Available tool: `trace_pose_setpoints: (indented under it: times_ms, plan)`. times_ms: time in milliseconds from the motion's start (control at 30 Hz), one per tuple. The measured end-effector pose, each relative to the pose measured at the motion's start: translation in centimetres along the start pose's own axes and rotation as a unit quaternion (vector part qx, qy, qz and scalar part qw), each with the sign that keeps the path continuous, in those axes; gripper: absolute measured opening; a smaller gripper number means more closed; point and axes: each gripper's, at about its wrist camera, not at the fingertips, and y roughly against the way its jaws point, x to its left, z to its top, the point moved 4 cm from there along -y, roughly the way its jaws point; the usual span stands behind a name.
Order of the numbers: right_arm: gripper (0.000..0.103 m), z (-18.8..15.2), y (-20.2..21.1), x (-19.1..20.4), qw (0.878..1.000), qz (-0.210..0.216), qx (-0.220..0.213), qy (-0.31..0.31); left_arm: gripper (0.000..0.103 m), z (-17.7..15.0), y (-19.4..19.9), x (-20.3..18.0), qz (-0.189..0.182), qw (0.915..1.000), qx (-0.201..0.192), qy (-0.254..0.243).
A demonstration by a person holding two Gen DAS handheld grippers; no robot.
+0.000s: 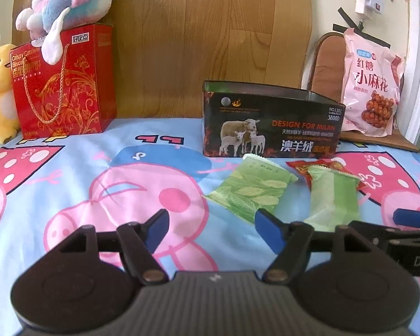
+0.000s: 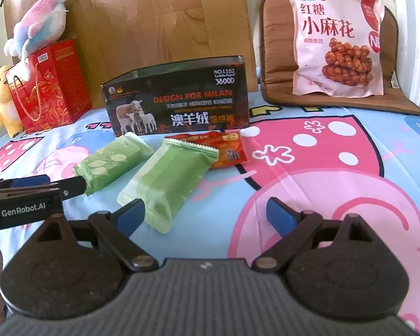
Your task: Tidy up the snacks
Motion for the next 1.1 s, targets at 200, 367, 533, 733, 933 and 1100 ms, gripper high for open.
trace_pose_setpoints:
  times_ms: [200, 367, 533, 733, 933, 1100]
  plan:
    - [0.096, -0.2, 0.2, 0.1, 1.0, -0.006, -0.001, -0.003, 0.073, 0.0, -0.1, 0.2, 0.003, 1.0, 0.004, 0.003]
    - [0.097, -0.2, 0.3, 0.2, 1.0, -0.008, -0.001, -0.005, 0.073, 0.0, -0.1, 0.1, 0.007, 1.0, 0.005, 0.002]
    - [0.098, -0.2, 0.3, 0.1, 1.0, -0.007, -0.001, -0.005, 0.073, 0.0, -0.2, 0.1, 0.008, 1.0, 0.005, -0.002]
    - [0.098, -0.3, 0.8, -0.7, 0.999, -0.021, -0.003, -0.024, 0.072, 0.0, -0.1, 0.0, 0.006, 1.0, 0.001, -0.007]
    - [0.098, -0.6, 1.4, -2.3, 0.997, -0.058, -0.01, -0.055, 0.072, 0.0, 0.4, -0.3, 0.015, 0.9996, -0.015, -0.021]
    - [0.098, -0.8, 1.7, -3.1, 0.994, -0.089, -0.016, -0.067, 0.072, -0.1, 1.0, -0.8, 0.024, 0.9984, -0.033, -0.039]
